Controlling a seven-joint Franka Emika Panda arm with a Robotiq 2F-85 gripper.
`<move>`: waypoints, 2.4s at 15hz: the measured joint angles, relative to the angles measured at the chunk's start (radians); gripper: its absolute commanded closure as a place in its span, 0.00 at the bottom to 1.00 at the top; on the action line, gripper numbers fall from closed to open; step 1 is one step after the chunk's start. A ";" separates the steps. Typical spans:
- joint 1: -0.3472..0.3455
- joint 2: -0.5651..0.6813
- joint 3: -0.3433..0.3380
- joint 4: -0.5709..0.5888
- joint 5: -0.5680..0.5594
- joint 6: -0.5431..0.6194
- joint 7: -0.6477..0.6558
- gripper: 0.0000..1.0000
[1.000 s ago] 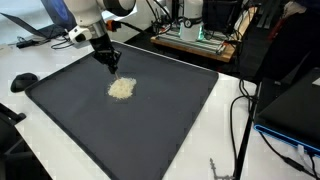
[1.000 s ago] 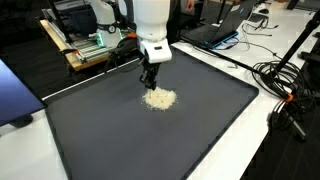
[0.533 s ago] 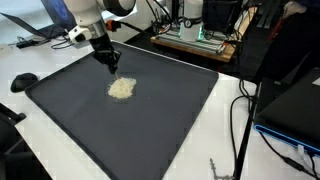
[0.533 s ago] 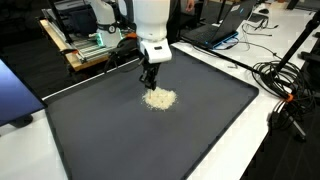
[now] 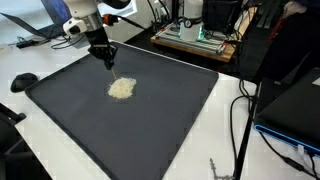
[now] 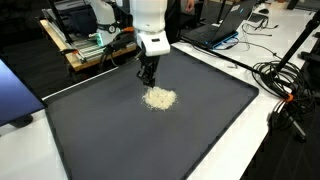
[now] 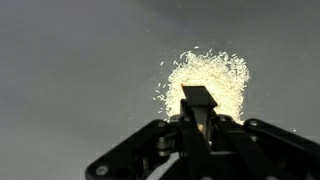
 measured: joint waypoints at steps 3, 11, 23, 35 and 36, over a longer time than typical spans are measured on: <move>-0.011 -0.030 0.000 0.011 0.009 -0.052 -0.010 0.97; -0.111 -0.003 0.003 0.184 0.267 -0.336 -0.205 0.97; -0.227 0.300 0.004 0.532 0.471 -0.567 -0.265 0.97; -0.276 0.440 0.016 0.700 0.507 -0.629 -0.247 0.97; -0.281 0.435 0.016 0.699 0.512 -0.629 -0.247 0.97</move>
